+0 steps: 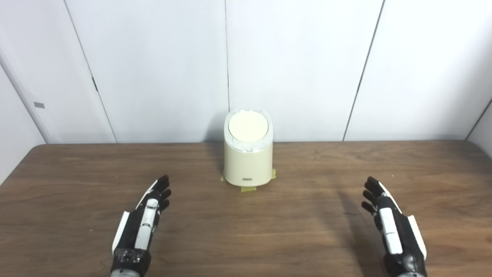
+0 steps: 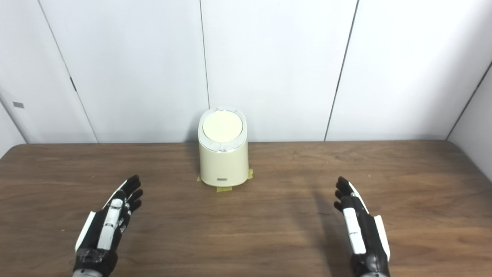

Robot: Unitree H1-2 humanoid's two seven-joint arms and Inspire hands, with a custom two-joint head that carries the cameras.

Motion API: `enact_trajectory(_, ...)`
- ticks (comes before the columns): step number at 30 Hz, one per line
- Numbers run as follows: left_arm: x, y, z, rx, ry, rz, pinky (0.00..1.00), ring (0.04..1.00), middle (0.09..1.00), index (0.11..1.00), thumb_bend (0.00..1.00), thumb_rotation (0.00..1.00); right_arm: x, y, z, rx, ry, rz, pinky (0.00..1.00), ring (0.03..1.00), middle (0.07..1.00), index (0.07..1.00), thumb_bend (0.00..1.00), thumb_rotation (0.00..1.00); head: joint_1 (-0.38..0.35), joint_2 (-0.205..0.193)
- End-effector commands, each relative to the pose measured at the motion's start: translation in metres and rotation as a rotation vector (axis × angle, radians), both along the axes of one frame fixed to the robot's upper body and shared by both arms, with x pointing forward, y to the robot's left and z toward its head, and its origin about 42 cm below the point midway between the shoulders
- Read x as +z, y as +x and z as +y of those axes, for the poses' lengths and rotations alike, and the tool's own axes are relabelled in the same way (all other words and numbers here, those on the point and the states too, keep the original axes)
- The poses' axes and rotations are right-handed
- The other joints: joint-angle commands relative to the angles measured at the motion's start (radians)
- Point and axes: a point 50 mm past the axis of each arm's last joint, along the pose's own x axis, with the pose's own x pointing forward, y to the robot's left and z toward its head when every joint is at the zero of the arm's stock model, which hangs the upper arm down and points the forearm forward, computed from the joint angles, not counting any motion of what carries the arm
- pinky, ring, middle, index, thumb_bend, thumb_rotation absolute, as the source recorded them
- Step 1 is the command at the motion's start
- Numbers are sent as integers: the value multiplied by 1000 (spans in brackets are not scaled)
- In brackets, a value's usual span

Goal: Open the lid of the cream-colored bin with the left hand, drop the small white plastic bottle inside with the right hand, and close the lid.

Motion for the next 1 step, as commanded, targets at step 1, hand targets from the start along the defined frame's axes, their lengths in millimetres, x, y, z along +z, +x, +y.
enact_trajectory(1,3,-12,-1,9,0,-27,942,936,946,940,365,949,11,-8,-4,8,-20,-45,868,902,906,897,647,923,0,2)
